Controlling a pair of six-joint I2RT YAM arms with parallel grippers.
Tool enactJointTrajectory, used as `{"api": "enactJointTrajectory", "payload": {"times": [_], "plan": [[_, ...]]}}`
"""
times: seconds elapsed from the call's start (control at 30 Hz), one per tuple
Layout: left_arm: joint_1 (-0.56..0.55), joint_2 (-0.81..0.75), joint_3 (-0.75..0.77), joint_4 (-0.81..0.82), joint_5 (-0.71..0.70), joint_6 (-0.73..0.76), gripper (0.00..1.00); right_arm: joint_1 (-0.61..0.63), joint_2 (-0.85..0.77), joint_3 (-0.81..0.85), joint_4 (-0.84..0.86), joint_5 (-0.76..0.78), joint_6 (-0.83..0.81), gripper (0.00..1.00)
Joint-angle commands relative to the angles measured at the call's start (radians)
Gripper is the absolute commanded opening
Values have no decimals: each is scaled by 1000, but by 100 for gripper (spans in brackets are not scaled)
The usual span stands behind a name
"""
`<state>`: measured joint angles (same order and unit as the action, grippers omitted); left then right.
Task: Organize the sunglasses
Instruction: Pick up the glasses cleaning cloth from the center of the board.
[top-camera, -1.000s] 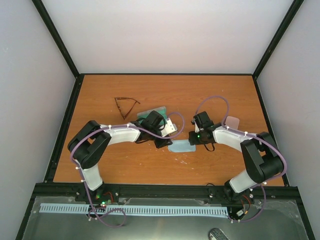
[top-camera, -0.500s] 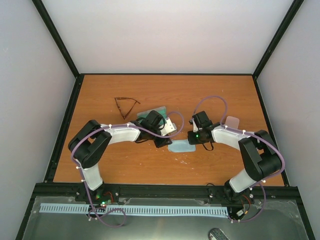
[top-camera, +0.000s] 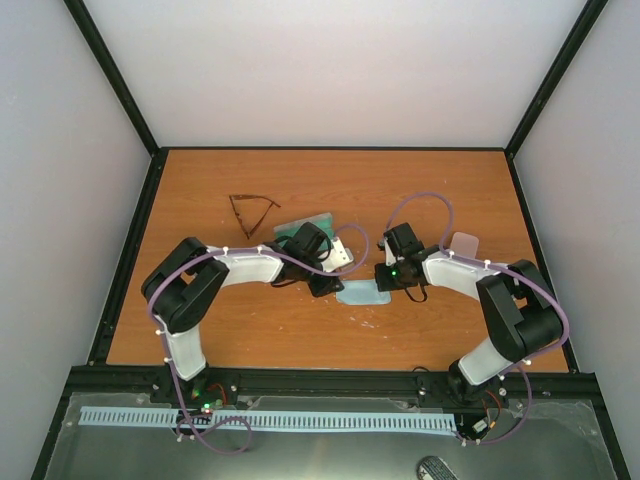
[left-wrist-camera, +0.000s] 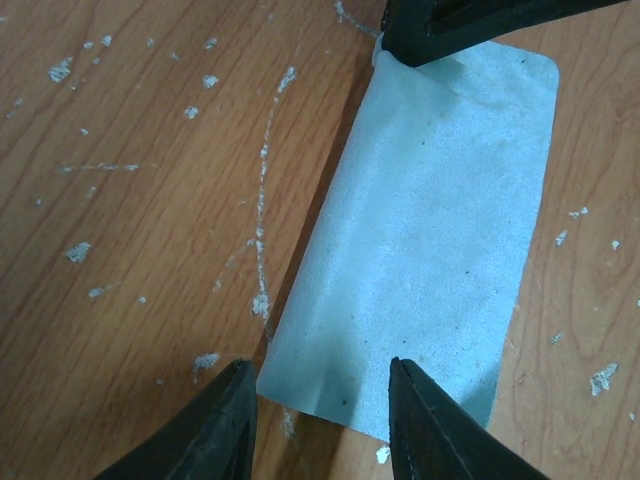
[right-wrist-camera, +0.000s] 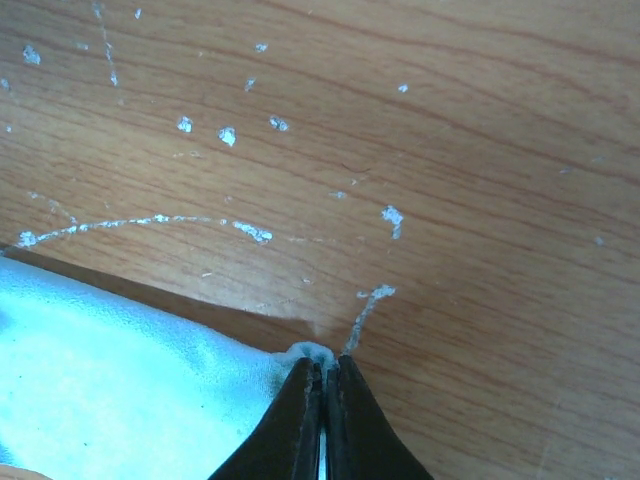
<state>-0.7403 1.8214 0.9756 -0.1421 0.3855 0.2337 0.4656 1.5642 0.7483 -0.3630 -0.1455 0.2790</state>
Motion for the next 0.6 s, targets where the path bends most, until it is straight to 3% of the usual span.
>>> {"api": "enactJointTrajectory", "payload": {"times": [0.0, 0.4, 0.57], "plan": [[9, 24, 42, 13, 6, -13, 36, 8, -18, -9, -49, 26, 9, 3], [8, 74, 53, 27, 1, -13, 29, 8, -54, -4, -56, 36, 3, 3], [7, 91, 51, 29, 0, -10, 22, 8, -53, -3, -50, 28, 0, 3]]}}
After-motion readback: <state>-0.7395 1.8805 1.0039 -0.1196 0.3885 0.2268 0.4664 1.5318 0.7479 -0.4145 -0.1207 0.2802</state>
